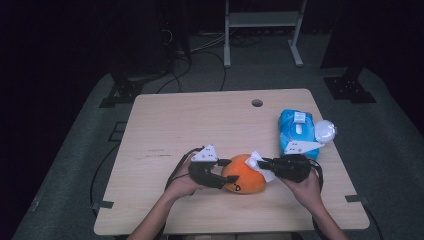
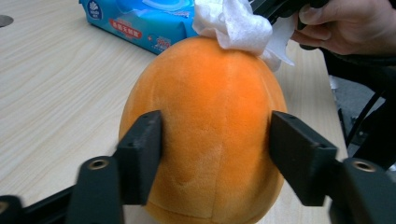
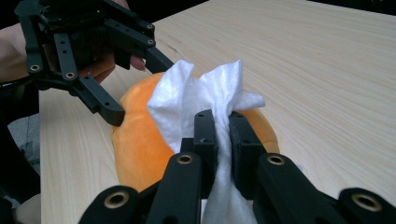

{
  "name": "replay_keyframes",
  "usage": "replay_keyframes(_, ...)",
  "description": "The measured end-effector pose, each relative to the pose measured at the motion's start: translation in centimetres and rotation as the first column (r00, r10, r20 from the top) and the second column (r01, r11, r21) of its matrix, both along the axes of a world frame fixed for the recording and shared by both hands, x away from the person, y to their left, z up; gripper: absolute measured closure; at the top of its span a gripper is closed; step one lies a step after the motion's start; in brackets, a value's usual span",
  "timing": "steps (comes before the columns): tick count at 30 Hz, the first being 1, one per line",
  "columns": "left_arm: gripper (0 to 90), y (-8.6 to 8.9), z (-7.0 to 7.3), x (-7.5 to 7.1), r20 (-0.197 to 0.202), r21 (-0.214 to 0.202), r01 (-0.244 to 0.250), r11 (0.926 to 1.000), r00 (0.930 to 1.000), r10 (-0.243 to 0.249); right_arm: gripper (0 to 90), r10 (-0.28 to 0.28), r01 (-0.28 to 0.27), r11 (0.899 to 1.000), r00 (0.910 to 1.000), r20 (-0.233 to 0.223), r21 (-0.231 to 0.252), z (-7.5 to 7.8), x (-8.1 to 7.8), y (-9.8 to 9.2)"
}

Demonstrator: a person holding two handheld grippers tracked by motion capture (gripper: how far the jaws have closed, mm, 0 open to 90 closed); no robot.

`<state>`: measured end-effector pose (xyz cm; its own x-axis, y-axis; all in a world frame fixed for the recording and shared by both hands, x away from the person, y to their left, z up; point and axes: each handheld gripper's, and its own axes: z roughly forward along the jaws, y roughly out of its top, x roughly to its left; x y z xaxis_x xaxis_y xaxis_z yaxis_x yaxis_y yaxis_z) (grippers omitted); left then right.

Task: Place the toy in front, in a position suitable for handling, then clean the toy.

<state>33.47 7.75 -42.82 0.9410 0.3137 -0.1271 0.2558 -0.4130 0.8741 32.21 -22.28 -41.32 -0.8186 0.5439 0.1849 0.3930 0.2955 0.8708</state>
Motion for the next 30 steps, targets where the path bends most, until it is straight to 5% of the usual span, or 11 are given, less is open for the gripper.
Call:
replay_keyframes(11,40.9,-0.2,0.1,-0.2,-0.007,0.016,-0.001,0.9999,1.0,0.001,82.6,-0.004,0.005,1.0,0.9999,0.01,-0.02,0.2,0.1,0.5)
replay_keyframes(15,40.8,-0.9,0.2,-0.3,-0.003,0.009,0.01,0.9999,0.9999,-0.01,82.7,0.02,-0.02,1.0,0.9986,0.049,0.006,1.6,-0.7,1.0)
replay_keyframes(18,40.4,-1.9,0.2,-0.8,0.017,0.018,0.034,0.9992,0.9993,-0.035,82.6,0.073,-0.07,0.997,0.9924,0.099,-0.032,2.6,-1.5,3.2)
replay_keyframes(20,40.5,-2.0,0.1,-1.1,0.037,0.042,0.042,0.9983,0.9984,-0.043,82.7,0.088,-0.073,0.989,0.9886,0.122,-0.126,2.5,-1.6,4.8)
replay_keyframes(27,40.8,-1.4,-0.5,-0.4,0.008,0.006,0.035,0.9994,0.9993,-0.035,82.7,0.037,-0.029,0.995,0.9962,0.079,-0.096,1.6,-0.7,3.1)
replay_keyframes(30,30.7,-1.1,-0.2,-0.4,0.023,0.001,0.058,0.9983,0.998,-0.058,82.7,0.033,-0.026,0.996,0.9965,0.077,-0.086,1.4,-0.7,2.6)
